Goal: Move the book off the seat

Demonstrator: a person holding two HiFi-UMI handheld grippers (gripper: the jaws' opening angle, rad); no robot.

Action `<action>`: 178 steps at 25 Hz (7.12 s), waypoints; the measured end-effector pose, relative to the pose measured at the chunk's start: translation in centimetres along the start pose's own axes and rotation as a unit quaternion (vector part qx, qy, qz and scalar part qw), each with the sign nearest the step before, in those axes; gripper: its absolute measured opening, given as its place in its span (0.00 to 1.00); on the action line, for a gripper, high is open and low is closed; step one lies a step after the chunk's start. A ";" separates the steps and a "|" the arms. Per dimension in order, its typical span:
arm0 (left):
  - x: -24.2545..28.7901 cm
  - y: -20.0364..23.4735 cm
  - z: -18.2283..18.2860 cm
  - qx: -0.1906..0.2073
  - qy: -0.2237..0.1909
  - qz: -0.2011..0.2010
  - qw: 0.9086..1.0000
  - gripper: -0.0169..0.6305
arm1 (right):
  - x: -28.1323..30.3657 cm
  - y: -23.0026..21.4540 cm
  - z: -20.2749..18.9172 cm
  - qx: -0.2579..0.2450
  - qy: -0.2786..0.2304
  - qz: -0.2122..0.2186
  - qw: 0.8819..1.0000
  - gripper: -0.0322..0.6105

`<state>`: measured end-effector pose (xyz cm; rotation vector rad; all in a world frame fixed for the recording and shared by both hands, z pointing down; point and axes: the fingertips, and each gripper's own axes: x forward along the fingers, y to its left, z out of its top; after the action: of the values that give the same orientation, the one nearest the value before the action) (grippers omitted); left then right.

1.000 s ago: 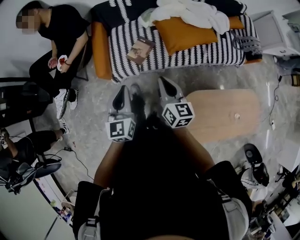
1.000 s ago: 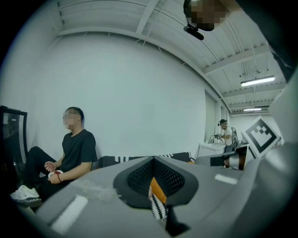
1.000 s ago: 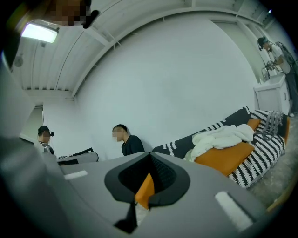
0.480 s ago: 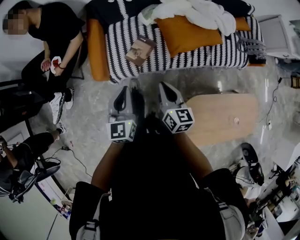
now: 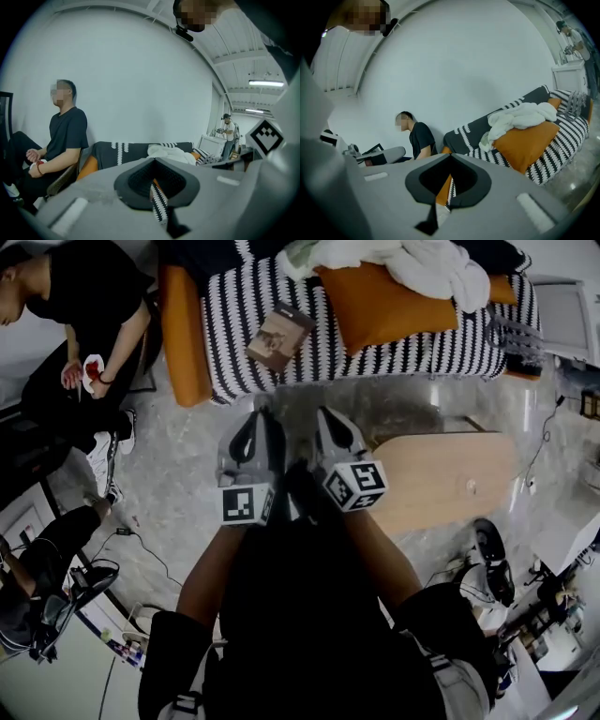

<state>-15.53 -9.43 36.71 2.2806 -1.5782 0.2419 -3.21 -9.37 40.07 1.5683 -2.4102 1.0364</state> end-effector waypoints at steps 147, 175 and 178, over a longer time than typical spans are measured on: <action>14.6 13.7 -16.4 -0.118 0.076 -0.014 0.990 0.04 | 26.0 -15.0 -19.1 0.083 0.149 -0.110 0.979 0.30; 10.3 10.3 -5.2 -0.083 0.041 -0.025 0.995 0.04 | 17.8 -8.7 -10.2 0.018 0.165 -0.107 0.980 0.29; 9.1 9.3 -3.7 -0.091 0.035 -0.023 0.995 0.04 | 16.3 -7.3 -9.0 0.005 0.165 -0.101 0.981 0.29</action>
<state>-20.65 -18.84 44.91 2.1434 -1.4479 0.1565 -7.29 -18.64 57.33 1.4697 -1.9891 1.1618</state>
